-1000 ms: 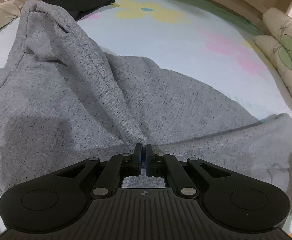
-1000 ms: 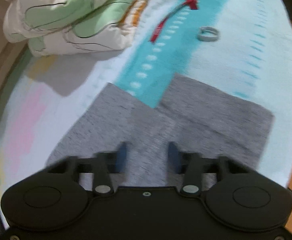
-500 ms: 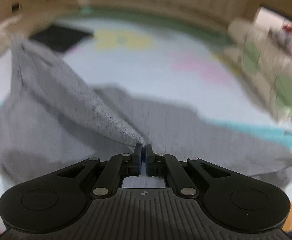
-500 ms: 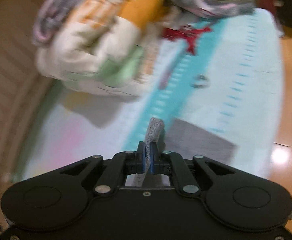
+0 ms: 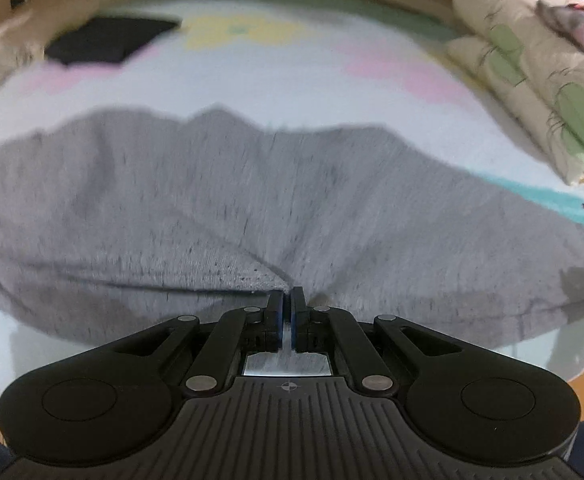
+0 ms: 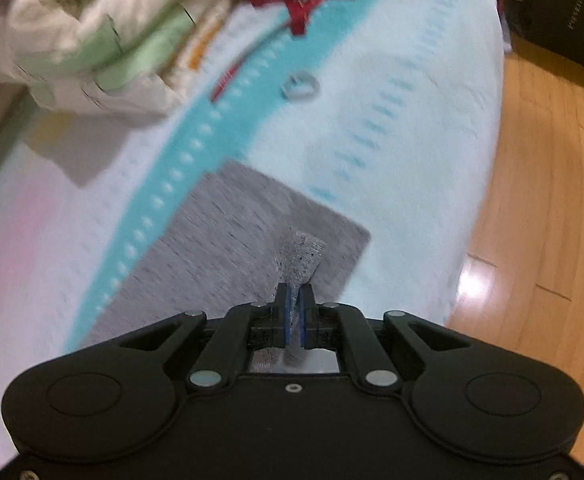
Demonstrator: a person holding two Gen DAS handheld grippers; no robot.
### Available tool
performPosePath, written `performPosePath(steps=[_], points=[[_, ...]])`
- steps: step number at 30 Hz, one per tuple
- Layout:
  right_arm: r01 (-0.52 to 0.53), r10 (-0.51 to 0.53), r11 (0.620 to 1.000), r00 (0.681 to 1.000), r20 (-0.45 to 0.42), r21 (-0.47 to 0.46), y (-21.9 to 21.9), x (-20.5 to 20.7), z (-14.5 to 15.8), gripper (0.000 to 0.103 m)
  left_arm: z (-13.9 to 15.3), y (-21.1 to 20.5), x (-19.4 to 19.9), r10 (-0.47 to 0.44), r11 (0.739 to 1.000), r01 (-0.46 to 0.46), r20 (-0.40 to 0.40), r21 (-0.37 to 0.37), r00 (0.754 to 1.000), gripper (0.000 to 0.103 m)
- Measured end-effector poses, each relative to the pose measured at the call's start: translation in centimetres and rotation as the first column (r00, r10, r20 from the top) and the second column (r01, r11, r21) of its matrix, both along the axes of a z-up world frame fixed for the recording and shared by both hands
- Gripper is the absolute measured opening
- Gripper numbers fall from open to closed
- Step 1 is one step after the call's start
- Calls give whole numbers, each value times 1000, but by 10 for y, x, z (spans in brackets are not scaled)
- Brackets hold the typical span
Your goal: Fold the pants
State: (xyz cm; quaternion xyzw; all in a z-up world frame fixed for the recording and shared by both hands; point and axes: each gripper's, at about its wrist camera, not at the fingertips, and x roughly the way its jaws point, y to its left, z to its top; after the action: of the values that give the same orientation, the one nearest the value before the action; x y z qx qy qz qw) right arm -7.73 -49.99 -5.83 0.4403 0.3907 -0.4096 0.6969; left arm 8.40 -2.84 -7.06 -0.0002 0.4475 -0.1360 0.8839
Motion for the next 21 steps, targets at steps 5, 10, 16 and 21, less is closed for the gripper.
performPosePath(steps=[5,10,16,21], points=[[38,-25,995,989,145,-93,-2,-13,32,4,6,-2,-10,-55,998,54,62,7,997,3],[54,-58,995,998,-37,-85,-12,-12,13,4,-33,6,4,-6,1000,4,-161,-13,987,3],[19,-18,999,1000,21,-38,-7,0,-1,33,-31,1,3,-9,1000,8,-152,-9,988,3],[124,-126,991,991,48,46,-14,-13,-4,66,-30,9,4,2,999,-10,-172,-46,985,3]])
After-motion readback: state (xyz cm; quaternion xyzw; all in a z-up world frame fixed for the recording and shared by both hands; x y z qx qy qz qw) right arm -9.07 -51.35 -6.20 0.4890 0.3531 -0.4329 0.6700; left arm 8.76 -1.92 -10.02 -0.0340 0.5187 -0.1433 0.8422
